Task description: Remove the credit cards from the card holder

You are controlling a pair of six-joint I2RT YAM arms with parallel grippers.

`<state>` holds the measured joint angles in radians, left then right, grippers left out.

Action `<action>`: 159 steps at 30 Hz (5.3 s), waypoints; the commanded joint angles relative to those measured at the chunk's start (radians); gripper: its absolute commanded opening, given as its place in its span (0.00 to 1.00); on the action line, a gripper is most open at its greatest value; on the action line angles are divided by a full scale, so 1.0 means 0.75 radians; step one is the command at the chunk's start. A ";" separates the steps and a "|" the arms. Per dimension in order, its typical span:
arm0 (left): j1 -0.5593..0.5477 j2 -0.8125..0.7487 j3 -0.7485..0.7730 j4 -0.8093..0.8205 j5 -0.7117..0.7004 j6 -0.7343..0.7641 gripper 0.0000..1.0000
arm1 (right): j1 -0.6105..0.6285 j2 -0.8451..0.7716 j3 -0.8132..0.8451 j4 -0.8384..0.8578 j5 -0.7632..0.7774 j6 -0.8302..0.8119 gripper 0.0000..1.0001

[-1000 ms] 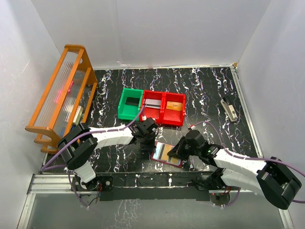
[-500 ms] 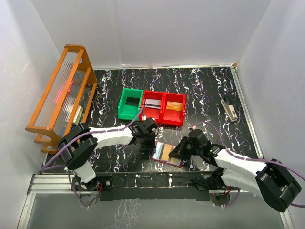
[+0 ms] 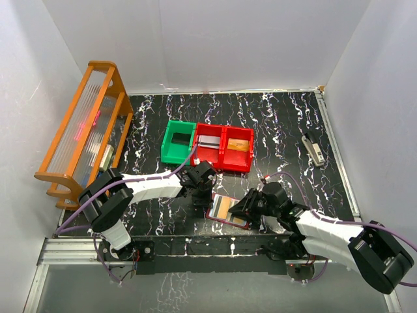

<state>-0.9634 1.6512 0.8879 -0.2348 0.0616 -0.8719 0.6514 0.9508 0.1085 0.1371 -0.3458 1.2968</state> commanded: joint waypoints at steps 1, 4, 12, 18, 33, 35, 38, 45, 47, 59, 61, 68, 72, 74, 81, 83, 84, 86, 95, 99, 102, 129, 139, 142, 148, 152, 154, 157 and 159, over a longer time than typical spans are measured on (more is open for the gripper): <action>-0.020 0.062 -0.050 -0.077 0.004 0.010 0.00 | -0.007 0.028 0.035 0.085 0.008 -0.031 0.30; -0.021 0.063 -0.053 -0.070 0.009 0.007 0.00 | -0.007 0.086 0.049 0.111 -0.014 -0.045 0.29; -0.022 0.067 -0.048 -0.074 0.009 0.009 0.00 | -0.006 0.221 0.120 0.126 -0.040 -0.122 0.20; -0.022 0.070 -0.049 -0.071 0.010 0.007 0.00 | -0.007 0.278 0.104 0.212 -0.077 -0.105 0.12; -0.020 0.074 -0.044 -0.071 0.014 0.009 0.00 | -0.007 0.319 0.099 0.283 -0.098 -0.103 0.05; -0.021 0.072 -0.045 -0.073 0.012 0.009 0.00 | -0.006 0.325 0.097 0.289 -0.098 -0.101 0.00; -0.022 0.068 -0.052 -0.072 0.008 0.005 0.00 | -0.006 0.299 0.101 0.254 -0.087 -0.104 0.00; -0.020 0.062 -0.056 -0.083 -0.001 0.000 0.00 | -0.011 0.141 0.074 0.041 -0.039 -0.120 0.00; -0.021 0.059 -0.053 -0.094 -0.006 0.004 0.00 | -0.015 0.106 0.049 0.026 -0.049 -0.113 0.00; -0.022 0.041 -0.067 -0.092 -0.014 -0.003 0.00 | -0.043 -0.034 0.024 -0.112 -0.021 -0.116 0.00; -0.021 0.035 -0.064 -0.098 -0.019 -0.002 0.00 | -0.044 -0.042 0.032 -0.144 -0.015 -0.125 0.00; -0.020 0.021 -0.050 -0.113 -0.027 0.003 0.00 | -0.047 -0.055 0.067 -0.203 0.001 -0.152 0.00; -0.020 -0.002 -0.028 -0.120 -0.021 0.010 0.03 | -0.047 -0.049 0.068 -0.186 0.007 -0.146 0.00; -0.020 -0.038 -0.011 -0.118 -0.018 0.018 0.13 | -0.047 -0.033 0.068 -0.162 0.005 -0.138 0.00; -0.022 -0.174 0.036 0.004 0.075 0.067 0.42 | -0.048 0.070 0.093 -0.105 -0.001 -0.148 0.00; -0.023 -0.164 0.040 0.072 0.151 0.079 0.43 | -0.047 0.082 0.091 -0.094 -0.001 -0.149 0.00; -0.024 -0.150 0.041 0.101 0.192 0.080 0.43 | -0.047 0.085 0.091 -0.092 -0.001 -0.148 0.00; -0.024 -0.112 0.045 0.161 0.278 0.081 0.43 | -0.047 0.087 0.089 -0.091 0.000 -0.151 0.00; -0.027 0.070 -0.008 0.176 0.261 0.032 0.24 | -0.047 0.042 0.075 -0.120 0.019 -0.143 0.00; -0.027 0.077 -0.038 0.096 0.169 0.014 0.17 | -0.050 0.031 0.087 -0.149 0.021 -0.158 0.00; -0.028 0.073 -0.039 0.016 0.107 0.024 0.13 | -0.051 0.019 0.103 -0.187 0.035 -0.173 0.00; -0.028 0.045 -0.064 -0.022 0.069 0.017 0.07 | -0.054 0.131 0.091 -0.004 0.040 -0.099 0.18; -0.027 0.049 -0.052 -0.026 0.075 0.028 0.06 | -0.055 0.108 0.062 0.025 0.012 -0.078 0.14; -0.027 0.048 -0.055 -0.023 0.077 0.029 0.07 | -0.053 0.147 0.072 0.044 0.011 -0.081 0.17; -0.028 0.046 -0.062 -0.027 0.064 0.026 0.06 | -0.057 0.219 0.137 0.008 -0.007 -0.135 0.01; -0.027 0.037 -0.058 -0.061 0.020 0.001 0.05 | -0.059 0.147 0.159 -0.141 0.057 -0.184 0.00; -0.027 0.021 -0.062 -0.076 -0.008 -0.011 0.05 | -0.063 0.082 0.145 -0.174 0.071 -0.189 0.00; -0.027 -0.014 -0.078 -0.096 -0.048 -0.027 0.05 | -0.065 0.003 0.111 -0.207 0.047 -0.189 0.00; -0.027 -0.030 -0.079 -0.116 -0.068 -0.028 0.05 | -0.066 -0.026 0.091 -0.240 0.030 -0.185 0.00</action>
<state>-0.9836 1.6558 0.8696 -0.1692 0.1246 -0.8982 0.6113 0.9779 0.1989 0.0254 -0.3424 1.1790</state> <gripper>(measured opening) 0.050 0.009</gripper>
